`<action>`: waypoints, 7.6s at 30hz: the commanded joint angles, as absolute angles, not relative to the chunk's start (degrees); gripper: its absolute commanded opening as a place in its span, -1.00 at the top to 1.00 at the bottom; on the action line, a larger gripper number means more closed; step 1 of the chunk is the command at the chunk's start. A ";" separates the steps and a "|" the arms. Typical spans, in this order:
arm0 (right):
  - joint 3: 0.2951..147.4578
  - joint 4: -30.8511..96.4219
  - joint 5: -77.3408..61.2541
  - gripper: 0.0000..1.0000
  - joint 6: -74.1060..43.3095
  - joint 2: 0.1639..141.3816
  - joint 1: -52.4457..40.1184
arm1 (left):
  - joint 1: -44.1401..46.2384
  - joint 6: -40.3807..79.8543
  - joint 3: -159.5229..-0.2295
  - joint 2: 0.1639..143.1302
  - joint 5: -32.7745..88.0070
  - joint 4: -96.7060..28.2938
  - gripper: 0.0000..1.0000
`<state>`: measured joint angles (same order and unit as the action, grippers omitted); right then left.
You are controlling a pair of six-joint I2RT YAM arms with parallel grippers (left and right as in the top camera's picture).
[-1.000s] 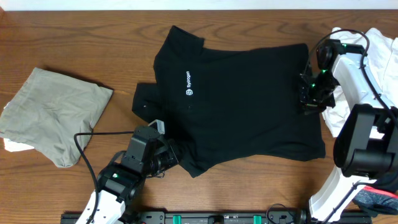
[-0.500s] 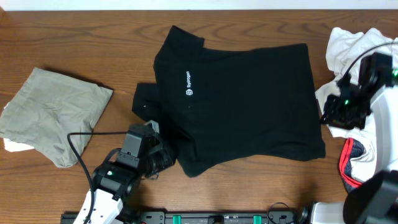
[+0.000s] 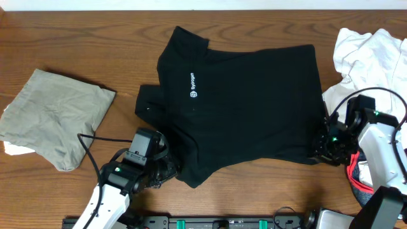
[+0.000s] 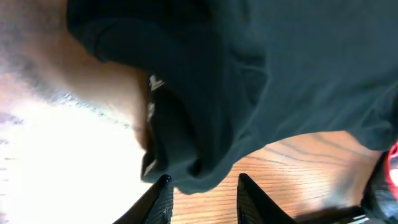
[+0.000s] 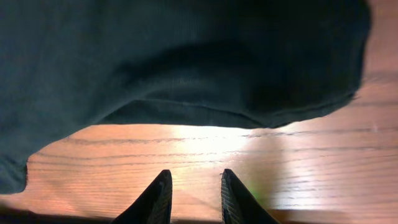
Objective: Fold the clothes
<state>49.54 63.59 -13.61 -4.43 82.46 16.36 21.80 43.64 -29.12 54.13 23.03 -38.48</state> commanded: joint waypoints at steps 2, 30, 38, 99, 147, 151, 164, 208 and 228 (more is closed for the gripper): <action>48.36 62.54 -15.20 0.48 -5.74 81.65 16.53 | 21.61 42.65 -29.23 56.01 23.31 -41.63 0.31; 48.29 61.45 -15.27 0.46 -5.76 81.65 16.53 | 21.61 34.06 -27.42 69.01 27.07 -26.00 0.88; 48.01 61.98 -15.53 0.38 -6.39 81.65 16.53 | 21.54 32.80 -29.21 64.73 32.38 -27.94 0.89; 35.53 39.62 -6.46 0.97 -22.26 81.65 24.36 | 15.11 35.99 -33.26 44.58 27.44 -32.95 0.88; 50.50 36.95 -6.39 0.97 -19.90 86.89 23.70 | 13.87 30.44 -44.49 69.17 1.39 -15.77 0.88; 50.50 34.52 -6.48 0.97 -19.88 88.16 22.83 | 13.76 30.41 -44.49 73.14 1.32 -12.67 0.88; 50.50 28.32 -6.42 0.42 -20.97 88.25 18.98 | 13.78 30.46 -44.49 80.23 -2.52 -4.56 0.88; 46.68 27.05 -9.43 0.91 -14.48 96.84 11.18 | 16.38 24.23 -43.51 90.00 12.53 -9.41 0.07; 46.68 27.33 -9.45 0.96 -14.48 96.86 11.18 | 15.51 38.26 -44.27 91.74 15.97 25.96 -0.32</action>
